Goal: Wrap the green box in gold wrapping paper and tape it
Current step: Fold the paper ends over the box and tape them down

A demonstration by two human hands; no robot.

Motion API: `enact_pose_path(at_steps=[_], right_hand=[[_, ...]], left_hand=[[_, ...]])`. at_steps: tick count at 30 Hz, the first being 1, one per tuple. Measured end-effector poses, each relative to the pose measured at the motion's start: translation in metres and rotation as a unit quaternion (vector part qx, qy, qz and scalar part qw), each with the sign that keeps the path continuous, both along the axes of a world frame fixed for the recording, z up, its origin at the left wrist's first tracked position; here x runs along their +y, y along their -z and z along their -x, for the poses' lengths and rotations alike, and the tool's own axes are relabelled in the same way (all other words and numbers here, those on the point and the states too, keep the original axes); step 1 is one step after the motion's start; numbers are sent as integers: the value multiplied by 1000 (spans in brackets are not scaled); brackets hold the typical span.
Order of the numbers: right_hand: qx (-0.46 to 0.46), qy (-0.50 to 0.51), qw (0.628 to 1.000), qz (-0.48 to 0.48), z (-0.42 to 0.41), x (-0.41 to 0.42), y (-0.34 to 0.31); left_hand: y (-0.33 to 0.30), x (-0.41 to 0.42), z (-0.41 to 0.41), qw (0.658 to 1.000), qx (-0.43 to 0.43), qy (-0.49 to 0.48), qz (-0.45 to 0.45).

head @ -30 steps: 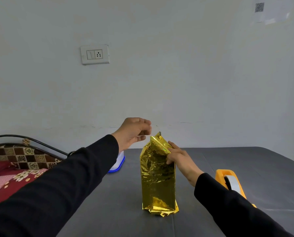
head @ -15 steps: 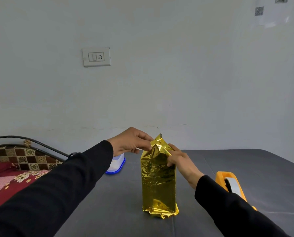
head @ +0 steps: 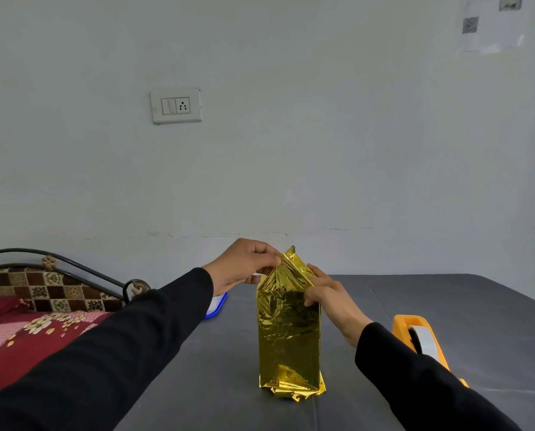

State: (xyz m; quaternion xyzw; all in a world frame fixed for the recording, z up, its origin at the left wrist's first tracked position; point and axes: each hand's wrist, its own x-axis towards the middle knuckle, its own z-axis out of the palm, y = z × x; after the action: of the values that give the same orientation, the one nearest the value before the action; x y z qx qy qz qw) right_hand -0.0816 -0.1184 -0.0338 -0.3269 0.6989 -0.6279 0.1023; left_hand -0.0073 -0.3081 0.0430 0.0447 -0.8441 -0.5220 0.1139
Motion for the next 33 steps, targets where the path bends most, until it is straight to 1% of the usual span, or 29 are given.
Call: enact_pose_path(at_steps=[8, 13, 17, 19, 21, 23, 25, 27, 28, 30, 33], right_hand=[[-3, 9, 1000, -4, 3, -4, 4], [-11, 11, 1000, -3, 0, -4, 1], [-10, 17, 1000, -12, -1, -4, -1], [-11, 15, 1000, -16, -3, -2, -4], [-19, 11, 1000, -19, -3, -1, -4], [-21, 11, 999, -23, -2, 1, -4], [-26, 8, 999, -22, -4, 2, -5], [-48, 3, 999, -21, -10, 3, -10], [-57, 4, 998, -16, -13, 5, -13], [-72, 9, 997, -3, -21, 8, -19], [-90, -2, 996, 13, -28, 12, -22]], left_hand=[[3, 5, 5, 999, 14, -17, -38], [-3, 8, 7, 1000, 16, -8, -9], [-4, 11, 10, 997, 37, -13, -66], [-8, 14, 9, 997, 37, -7, -71], [-13, 14, 6, 999, 9, 6, -43], [-16, 11, 5, 999, -17, 14, 45], [-17, 9, 7, 994, -5, 9, 112], [-17, 11, 9, 990, 31, -4, 141], [-17, 12, 10, 989, 45, -8, 141], [-14, 14, 11, 993, 56, -11, 104], [-5, 17, 9, 999, 39, -9, -5]])
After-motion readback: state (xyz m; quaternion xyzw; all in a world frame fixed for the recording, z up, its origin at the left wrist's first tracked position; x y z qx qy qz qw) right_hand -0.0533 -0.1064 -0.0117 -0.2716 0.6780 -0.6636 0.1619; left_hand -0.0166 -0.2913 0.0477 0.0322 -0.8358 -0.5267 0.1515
